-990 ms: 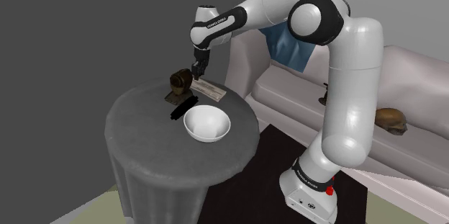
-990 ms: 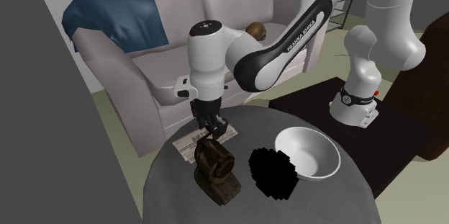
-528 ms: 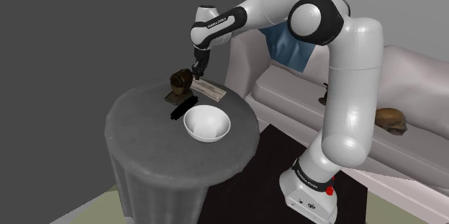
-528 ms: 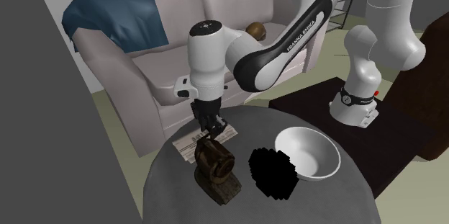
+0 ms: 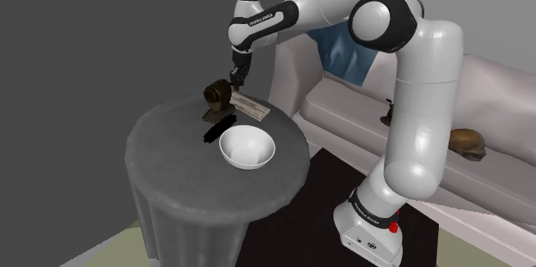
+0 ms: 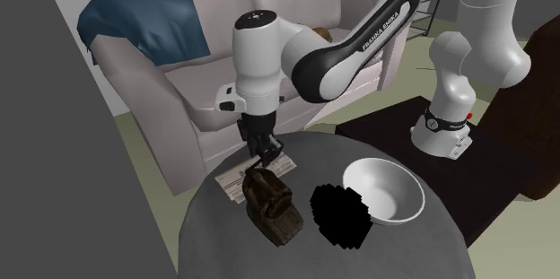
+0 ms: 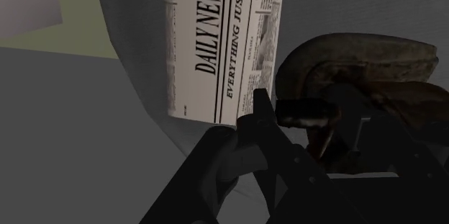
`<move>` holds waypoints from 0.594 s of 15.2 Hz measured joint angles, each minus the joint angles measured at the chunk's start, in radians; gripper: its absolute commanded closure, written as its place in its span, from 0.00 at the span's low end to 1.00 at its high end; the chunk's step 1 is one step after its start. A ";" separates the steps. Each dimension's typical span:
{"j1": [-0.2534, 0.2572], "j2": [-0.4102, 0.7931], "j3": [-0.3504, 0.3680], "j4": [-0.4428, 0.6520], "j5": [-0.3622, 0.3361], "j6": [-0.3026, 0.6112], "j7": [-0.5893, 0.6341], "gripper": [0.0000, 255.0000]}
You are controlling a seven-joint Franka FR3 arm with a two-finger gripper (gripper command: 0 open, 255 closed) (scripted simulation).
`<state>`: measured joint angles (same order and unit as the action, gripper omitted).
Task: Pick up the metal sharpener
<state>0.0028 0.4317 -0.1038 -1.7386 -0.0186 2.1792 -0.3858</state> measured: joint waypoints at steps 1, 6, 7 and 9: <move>0.001 -0.010 0.000 -0.001 -0.001 -0.009 0.001 1.00; 0.001 -0.034 -0.002 0.031 -0.003 -0.065 -0.001 1.00; 0.001 -0.038 -0.002 0.038 -0.003 -0.077 -0.002 1.00; 0.001 -0.042 -0.002 0.059 -0.003 -0.102 -0.002 1.00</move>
<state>0.0040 0.3896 -0.1056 -1.6792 -0.0215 2.0773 -0.3883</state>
